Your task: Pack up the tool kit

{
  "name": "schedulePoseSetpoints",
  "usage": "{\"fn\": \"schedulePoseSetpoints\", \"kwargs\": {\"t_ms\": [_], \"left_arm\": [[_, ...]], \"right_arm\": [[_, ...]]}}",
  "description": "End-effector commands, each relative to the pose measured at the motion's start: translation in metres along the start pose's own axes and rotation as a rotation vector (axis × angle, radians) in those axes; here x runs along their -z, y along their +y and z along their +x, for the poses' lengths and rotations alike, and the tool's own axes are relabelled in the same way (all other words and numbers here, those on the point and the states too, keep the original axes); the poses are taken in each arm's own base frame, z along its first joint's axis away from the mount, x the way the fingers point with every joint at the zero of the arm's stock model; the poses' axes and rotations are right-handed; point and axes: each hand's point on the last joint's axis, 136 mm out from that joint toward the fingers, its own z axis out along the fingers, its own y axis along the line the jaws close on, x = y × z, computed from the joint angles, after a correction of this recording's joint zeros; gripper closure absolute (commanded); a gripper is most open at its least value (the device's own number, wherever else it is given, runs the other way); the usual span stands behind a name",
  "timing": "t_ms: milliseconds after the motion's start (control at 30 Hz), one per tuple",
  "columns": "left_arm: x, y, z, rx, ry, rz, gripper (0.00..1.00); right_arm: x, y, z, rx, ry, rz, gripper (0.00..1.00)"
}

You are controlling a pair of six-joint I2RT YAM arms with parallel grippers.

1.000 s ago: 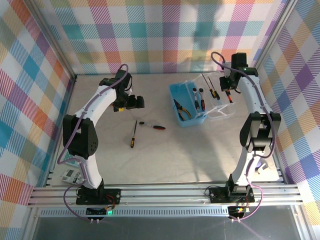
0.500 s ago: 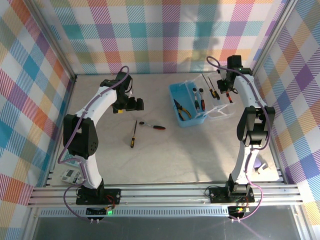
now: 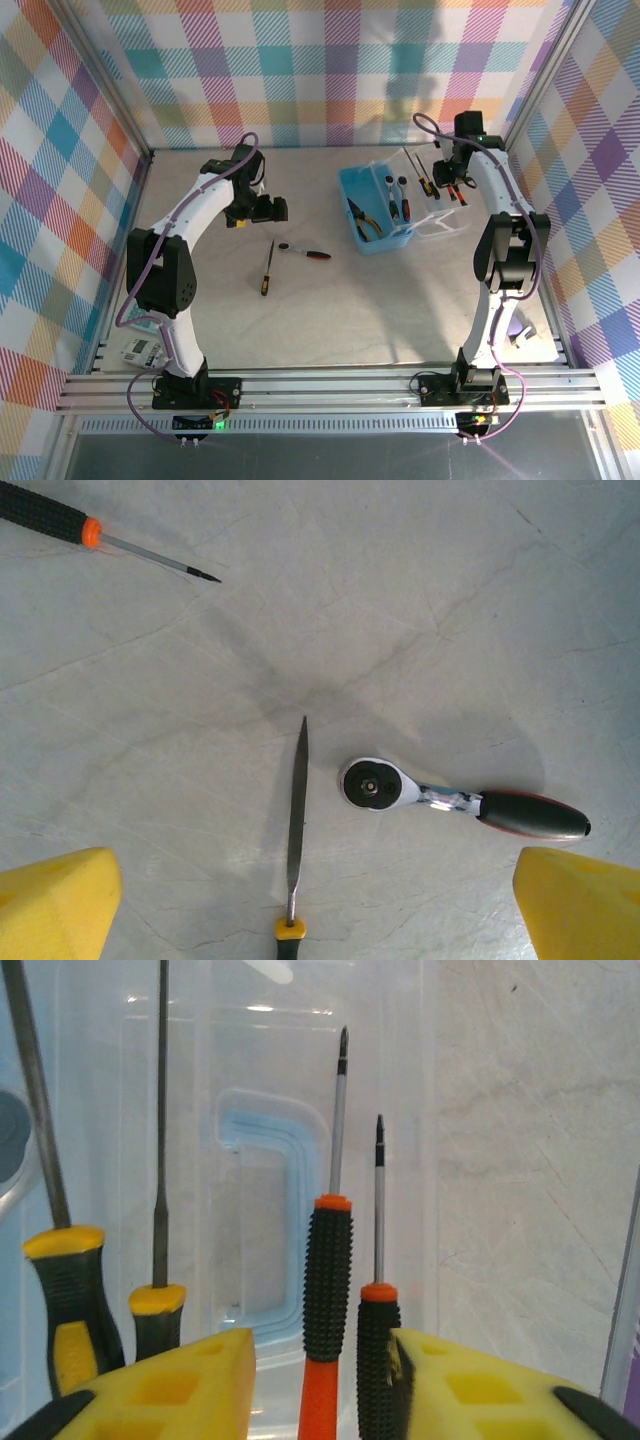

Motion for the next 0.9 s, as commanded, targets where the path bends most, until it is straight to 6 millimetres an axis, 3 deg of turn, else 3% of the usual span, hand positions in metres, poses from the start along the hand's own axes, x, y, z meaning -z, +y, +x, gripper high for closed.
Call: {"fn": "schedulePoseSetpoints", "kwargs": {"t_ms": [0,100,200,300,500,667,867], "left_arm": [[-0.002,-0.012,0.010,0.136,0.030,0.094,0.02],[-0.011,-0.039,0.009,0.330,-0.001,0.271,0.04],[-0.028,-0.046,0.015,0.435,0.000,0.271,0.03],[-0.042,-0.057,0.017,0.531,-0.004,0.297,0.04],[-0.065,-0.076,0.019,0.607,-0.008,0.270,0.12],[-0.084,-0.066,0.024,0.630,-0.005,0.186,0.23],[-0.089,-0.057,0.036,0.611,0.021,0.133,0.24]], "right_arm": [[0.054,0.006,-0.019,0.001,-0.099,-0.030,0.45],[0.076,0.022,-0.020,0.016,-0.137,-0.075,0.18],[0.091,0.044,-0.019,0.047,-0.168,-0.114,0.08],[0.098,0.064,-0.016,0.074,-0.182,-0.147,0.05],[0.100,0.082,-0.011,0.083,-0.187,-0.188,0.04],[0.099,0.089,-0.008,0.079,-0.192,-0.215,0.04],[0.094,0.093,-0.005,0.078,-0.192,-0.230,0.03]]}}
